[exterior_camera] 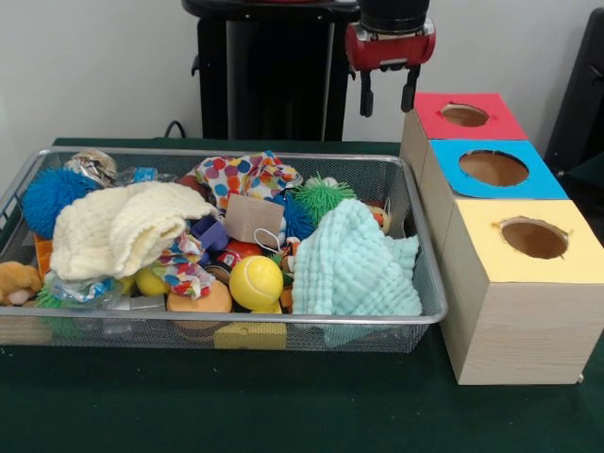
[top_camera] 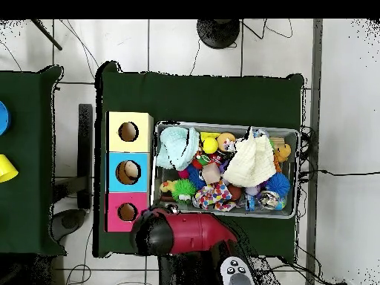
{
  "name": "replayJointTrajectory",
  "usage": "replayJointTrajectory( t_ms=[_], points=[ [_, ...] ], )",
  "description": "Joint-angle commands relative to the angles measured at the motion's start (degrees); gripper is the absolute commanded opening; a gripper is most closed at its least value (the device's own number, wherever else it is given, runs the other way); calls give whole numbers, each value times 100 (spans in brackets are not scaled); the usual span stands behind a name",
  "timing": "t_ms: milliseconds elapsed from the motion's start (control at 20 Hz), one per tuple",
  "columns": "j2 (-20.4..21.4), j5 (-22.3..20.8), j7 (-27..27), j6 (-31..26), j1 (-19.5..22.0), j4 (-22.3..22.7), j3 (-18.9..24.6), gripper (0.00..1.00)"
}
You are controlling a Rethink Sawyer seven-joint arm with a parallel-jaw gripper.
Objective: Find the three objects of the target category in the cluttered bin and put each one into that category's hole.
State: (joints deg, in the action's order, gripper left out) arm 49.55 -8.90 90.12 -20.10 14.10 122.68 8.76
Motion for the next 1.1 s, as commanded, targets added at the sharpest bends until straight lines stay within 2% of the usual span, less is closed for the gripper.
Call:
replayJointTrajectory(
  t_ms=[50,400,500,600,700,1100],
  points=[
    [-100,-70,866,276,85,137,-71,100],
    [-212,20,1079,708,76,344,-24,100],
    [-101,26,1168,660,-143,287,-156,100],
    [65,64,1196,394,-382,142,-291,100],
    [69,148,1110,156,-399,-16,-247,100],
    [-449,347,894,-103,-312,-696,-117,100]
  ],
)
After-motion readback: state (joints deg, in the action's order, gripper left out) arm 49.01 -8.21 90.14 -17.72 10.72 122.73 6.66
